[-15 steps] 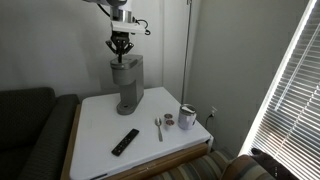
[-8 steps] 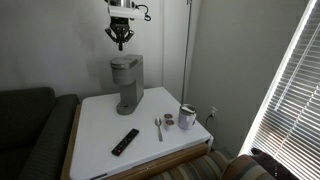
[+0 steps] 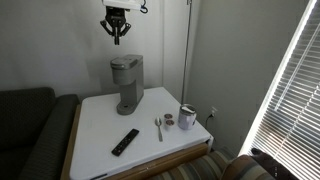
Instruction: Press the button at the top the machine
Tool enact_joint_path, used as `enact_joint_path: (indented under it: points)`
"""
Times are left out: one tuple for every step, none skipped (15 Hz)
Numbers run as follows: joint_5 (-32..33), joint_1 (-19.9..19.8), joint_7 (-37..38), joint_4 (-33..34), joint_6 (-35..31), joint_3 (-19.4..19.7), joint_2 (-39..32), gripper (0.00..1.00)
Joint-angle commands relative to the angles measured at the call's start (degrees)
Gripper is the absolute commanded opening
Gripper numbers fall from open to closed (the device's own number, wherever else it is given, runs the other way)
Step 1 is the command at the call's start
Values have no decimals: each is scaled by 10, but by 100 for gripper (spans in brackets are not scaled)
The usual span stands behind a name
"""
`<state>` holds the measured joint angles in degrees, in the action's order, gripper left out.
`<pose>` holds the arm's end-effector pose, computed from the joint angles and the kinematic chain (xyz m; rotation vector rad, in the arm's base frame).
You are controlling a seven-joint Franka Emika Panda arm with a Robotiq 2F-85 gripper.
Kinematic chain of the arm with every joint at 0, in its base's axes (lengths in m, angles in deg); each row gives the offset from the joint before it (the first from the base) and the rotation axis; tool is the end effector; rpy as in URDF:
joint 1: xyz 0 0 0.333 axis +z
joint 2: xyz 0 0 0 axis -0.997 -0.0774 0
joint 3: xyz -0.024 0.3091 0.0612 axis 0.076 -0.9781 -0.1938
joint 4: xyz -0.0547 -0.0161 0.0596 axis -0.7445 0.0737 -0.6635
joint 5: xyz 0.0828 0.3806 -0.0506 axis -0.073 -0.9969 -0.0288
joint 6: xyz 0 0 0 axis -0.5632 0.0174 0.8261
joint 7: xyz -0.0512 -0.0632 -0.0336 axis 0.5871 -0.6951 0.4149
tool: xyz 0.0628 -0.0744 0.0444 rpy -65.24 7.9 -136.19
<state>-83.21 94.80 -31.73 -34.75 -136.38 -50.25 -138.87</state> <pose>0.7613 0.1635 0.4565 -2.6228 -1.5364 -0.1655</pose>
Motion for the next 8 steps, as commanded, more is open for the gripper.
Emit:
enact_joint_path:
  points:
    - [4,2,4,-10,29,3,13,41]
    - [2,2,6,-10,35,2,13,47]
    - [2,2,8,-9,40,2,14,55]
    - [1,3,11,-9,44,2,14,61]
    - [1,3,14,-8,49,2,14,69]
    - [-1,3,18,-7,55,1,15,75]
    - [-1,3,22,-6,59,1,15,83]
    - [-2,3,28,-6,63,0,16,91]
